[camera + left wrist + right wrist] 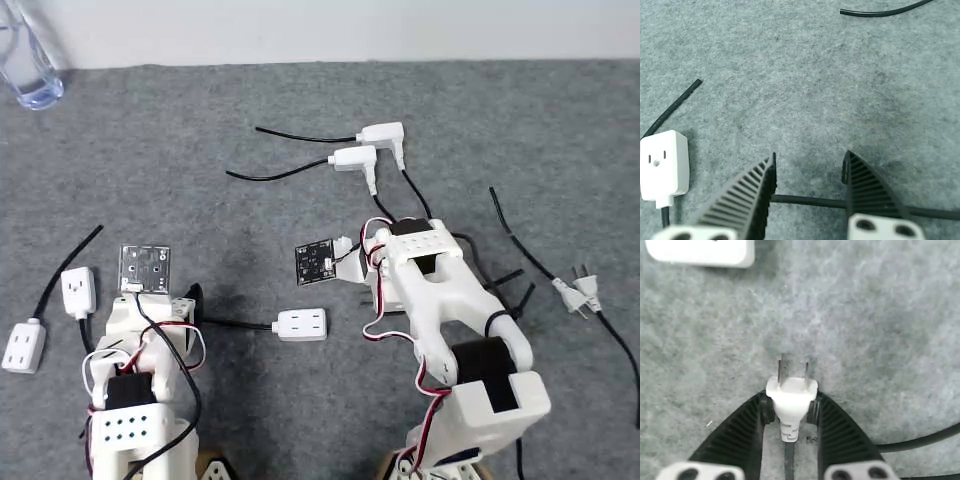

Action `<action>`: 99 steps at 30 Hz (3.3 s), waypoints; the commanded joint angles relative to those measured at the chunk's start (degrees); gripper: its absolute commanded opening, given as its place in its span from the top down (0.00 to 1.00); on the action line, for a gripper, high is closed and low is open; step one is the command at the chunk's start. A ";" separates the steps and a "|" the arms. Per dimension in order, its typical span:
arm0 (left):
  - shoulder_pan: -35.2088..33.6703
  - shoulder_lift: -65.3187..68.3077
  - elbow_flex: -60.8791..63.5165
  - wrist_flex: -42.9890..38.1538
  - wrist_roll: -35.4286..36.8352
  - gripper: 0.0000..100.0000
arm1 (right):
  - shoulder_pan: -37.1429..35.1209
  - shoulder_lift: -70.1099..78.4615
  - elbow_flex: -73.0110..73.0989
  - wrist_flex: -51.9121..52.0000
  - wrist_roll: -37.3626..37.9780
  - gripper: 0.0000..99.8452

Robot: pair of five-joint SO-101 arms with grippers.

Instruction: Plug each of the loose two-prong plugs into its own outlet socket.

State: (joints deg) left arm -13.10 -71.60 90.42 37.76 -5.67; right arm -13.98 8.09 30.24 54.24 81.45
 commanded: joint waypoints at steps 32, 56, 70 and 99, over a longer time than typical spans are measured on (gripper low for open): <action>31.21 -0.62 3.30 -13.89 36.48 0.79 | -14.20 -31.69 -1.76 12.18 -40.00 0.99; 31.65 -0.62 4.79 -25.49 36.40 0.80 | -16.48 -28.44 -6.42 13.32 -41.32 0.99; 31.30 -0.62 4.88 -25.58 36.13 0.79 | -22.02 -37.14 -7.65 20.88 -41.67 0.99; 31.30 -0.62 5.05 -25.32 36.04 0.79 | -22.29 -40.84 -9.85 21.32 -44.22 0.99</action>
State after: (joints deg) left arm 18.11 -71.69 95.69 13.49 30.73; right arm -35.52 -30.51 24.70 75.69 37.85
